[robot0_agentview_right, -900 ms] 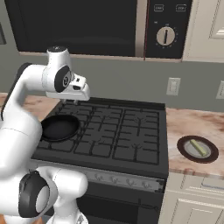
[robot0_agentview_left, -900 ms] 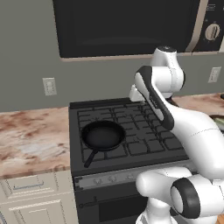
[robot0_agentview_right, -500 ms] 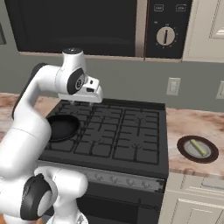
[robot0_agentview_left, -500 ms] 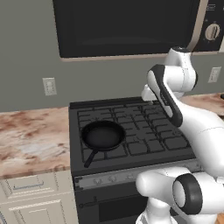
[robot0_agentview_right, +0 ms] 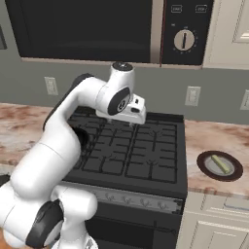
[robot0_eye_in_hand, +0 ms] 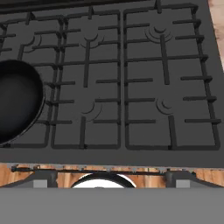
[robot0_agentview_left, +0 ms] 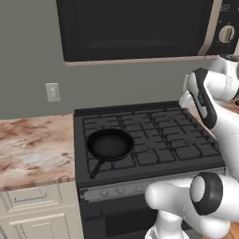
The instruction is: Pick up the butter stick and place it in the pan. Then turn on the burner for the pan.
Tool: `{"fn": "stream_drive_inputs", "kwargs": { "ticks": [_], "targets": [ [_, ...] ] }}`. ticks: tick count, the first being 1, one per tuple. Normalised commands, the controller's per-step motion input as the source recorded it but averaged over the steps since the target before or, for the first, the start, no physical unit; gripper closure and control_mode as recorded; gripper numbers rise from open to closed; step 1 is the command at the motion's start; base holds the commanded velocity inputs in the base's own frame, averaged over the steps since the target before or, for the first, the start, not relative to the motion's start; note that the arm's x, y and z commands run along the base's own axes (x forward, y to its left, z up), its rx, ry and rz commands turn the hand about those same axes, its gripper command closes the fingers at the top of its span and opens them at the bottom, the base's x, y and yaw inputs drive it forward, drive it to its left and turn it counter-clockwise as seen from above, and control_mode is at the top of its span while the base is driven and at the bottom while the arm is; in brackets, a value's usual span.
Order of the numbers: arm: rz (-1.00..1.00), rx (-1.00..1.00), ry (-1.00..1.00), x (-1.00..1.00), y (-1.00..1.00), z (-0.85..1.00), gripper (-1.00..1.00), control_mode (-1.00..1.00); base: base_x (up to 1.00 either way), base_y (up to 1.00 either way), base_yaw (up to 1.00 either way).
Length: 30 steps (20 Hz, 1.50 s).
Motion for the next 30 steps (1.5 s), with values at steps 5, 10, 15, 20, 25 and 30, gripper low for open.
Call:
{"fn": "stream_drive_inputs", "kwargs": {
  "ticks": [5,10,15,20,25,30],
  "targets": [
    [-0.07,0.09,0.02,0.0,-1.0,-0.19,-1.0,-1.0,0.0,0.0,0.0],
    [-0.1,0.07,0.01,-0.07,-0.94,-0.16,-1.0,-1.0,0.0,0.0,0.0],
    [-0.03,0.0,0.0,-0.01,-0.74,-0.14,-1.0,-1.0,0.0,0.0,0.0],
    [0.0,-0.01,0.0,0.04,-0.79,-0.16,-1.0,-1.0,0.0,0.0,0.0],
    [0.01,-0.06,-0.07,0.06,-0.62,-0.19,-1.0,-1.0,0.0,0.0,0.0],
    [0.0,-0.14,0.03,0.39,-0.21,-0.38,-1.0,-1.0,0.0,0.0,0.0]
  ]
}}
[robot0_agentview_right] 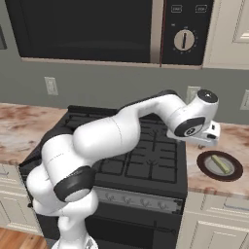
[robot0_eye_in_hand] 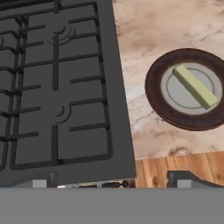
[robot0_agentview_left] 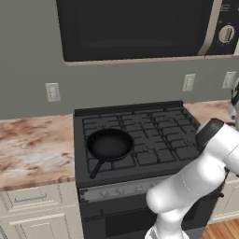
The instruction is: Pick up the butter stick and place it in the pan. Then turn on the burner for the pan.
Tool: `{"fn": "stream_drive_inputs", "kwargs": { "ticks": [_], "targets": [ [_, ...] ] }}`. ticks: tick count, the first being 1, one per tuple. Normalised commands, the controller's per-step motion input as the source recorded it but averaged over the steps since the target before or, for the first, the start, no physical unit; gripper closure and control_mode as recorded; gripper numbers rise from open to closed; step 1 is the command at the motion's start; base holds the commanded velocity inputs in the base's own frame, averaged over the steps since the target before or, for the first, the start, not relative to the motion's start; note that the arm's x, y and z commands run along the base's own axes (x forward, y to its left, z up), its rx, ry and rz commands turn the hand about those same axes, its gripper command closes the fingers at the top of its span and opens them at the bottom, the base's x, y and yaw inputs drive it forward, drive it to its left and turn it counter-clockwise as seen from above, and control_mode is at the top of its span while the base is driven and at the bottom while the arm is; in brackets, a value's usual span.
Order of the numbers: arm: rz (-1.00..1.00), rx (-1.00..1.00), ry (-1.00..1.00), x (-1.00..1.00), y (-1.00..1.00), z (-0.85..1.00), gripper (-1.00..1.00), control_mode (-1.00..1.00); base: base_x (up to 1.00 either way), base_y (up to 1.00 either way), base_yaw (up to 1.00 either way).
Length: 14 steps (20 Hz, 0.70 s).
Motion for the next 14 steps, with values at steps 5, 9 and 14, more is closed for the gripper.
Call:
{"fn": "stream_drive_inputs", "kwargs": {
  "ticks": [5,9,14],
  "targets": [
    [0.01,-0.19,-0.05,0.35,-0.28,-0.43,-1.0,-1.0,0.0,0.0,0.0],
    [0.02,-0.14,-0.05,0.2,-0.37,-0.13,-1.0,-1.0,0.0,0.0,0.0],
    [0.03,-0.07,0.0,0.24,-0.37,-0.16,-1.0,-1.0,0.0,0.0,0.0]
  ]
}}
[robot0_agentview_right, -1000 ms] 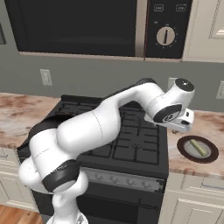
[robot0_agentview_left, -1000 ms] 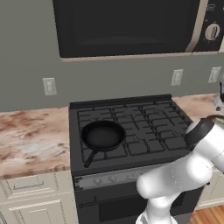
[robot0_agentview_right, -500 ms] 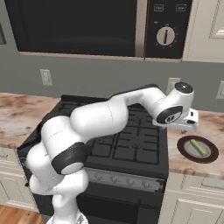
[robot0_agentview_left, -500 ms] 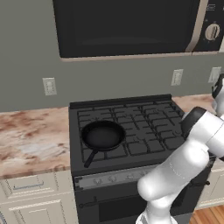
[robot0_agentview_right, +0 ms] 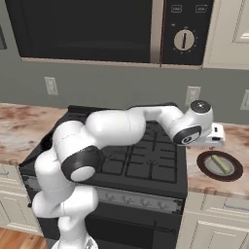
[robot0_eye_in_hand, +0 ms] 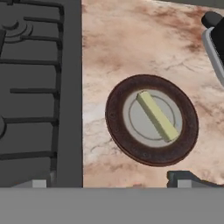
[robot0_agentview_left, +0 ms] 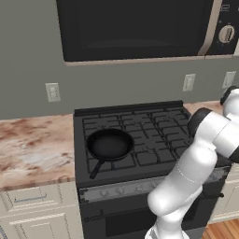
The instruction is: Pick up the butter stick and place it in the pan. Then turn on the burner for the pan.
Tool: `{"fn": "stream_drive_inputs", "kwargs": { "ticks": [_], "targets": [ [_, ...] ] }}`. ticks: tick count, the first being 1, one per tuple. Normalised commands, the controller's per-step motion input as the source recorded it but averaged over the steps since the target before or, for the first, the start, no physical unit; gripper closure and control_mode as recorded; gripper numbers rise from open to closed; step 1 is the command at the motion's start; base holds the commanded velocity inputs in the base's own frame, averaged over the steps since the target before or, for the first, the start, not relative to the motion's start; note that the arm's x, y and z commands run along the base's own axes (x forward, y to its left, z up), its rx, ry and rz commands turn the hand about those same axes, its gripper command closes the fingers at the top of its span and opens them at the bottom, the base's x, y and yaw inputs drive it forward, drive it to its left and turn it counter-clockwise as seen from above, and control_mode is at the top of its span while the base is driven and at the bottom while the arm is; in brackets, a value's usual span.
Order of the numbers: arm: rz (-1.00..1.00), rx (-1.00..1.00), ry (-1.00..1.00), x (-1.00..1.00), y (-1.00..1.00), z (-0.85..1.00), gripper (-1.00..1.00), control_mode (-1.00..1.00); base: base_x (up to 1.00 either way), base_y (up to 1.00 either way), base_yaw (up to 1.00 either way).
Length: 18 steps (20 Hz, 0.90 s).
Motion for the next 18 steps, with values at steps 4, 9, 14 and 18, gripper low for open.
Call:
{"fn": "stream_drive_inputs", "kwargs": {
  "ticks": [4,9,14,18],
  "targets": [
    [0.02,-0.02,0.0,0.31,-0.4,-0.11,-1.0,-1.0,0.0,0.0,0.0],
    [0.0,0.0,0.0,0.2,-0.39,-0.04,-1.0,-1.0,0.0,0.0,0.0],
    [0.0,0.0,0.0,0.02,-0.41,0.0,-1.0,-1.0,0.0,0.0,0.0],
    [0.0,0.01,0.01,0.0,-0.34,0.05,-1.0,-1.0,0.0,0.0,0.0]
  ]
}}
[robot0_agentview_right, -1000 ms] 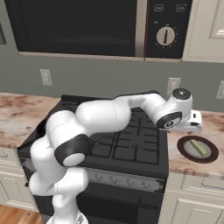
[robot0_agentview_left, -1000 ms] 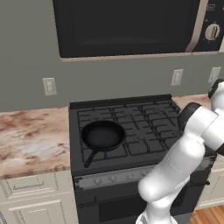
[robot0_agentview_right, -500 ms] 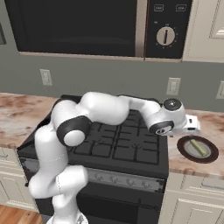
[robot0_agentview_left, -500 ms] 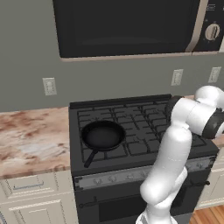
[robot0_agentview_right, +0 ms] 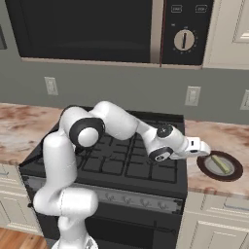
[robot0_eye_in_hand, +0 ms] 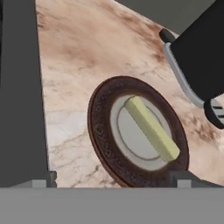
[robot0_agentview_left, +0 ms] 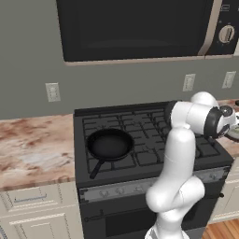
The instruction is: Pick up the butter stick and place it in the pan. Then turn on the burner for the pan.
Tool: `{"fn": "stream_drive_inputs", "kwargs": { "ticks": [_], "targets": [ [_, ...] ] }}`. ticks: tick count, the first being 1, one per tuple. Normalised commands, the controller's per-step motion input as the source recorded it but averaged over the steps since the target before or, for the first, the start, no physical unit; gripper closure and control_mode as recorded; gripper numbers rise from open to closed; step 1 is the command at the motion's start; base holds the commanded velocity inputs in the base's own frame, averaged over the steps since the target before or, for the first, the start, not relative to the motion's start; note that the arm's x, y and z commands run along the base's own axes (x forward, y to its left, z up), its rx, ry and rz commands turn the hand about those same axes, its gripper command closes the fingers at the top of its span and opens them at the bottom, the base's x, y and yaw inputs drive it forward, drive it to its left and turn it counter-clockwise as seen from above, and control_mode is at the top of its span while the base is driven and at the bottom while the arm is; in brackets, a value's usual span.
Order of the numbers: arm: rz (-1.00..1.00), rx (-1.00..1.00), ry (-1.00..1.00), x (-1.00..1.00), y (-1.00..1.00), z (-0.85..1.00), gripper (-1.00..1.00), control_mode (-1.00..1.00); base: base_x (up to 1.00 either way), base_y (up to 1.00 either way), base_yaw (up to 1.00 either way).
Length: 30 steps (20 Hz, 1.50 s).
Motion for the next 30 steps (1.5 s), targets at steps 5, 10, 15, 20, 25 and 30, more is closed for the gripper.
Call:
{"fn": "stream_drive_inputs", "kwargs": {
  "ticks": [5,10,15,20,25,30],
  "targets": [
    [0.01,0.02,0.0,0.0,-0.31,0.42,-1.0,-1.0,0.0,0.0,0.0],
    [0.01,0.04,0.04,0.0,-0.28,0.58,-1.0,-1.0,0.0,0.0,0.0],
    [0.04,0.03,0.19,0.02,-0.31,0.13,-1.0,-1.0,0.0,0.0,0.0],
    [0.02,0.05,0.18,0.12,-0.31,-0.03,-1.0,-1.0,0.0,0.0,0.0],
    [0.01,0.09,0.16,0.38,-0.31,0.05,-1.0,-1.0,0.0,0.0,0.0],
    [0.02,0.07,0.12,0.44,-0.25,-0.01,-1.0,-1.0,0.0,0.0,0.0]
  ]
}}
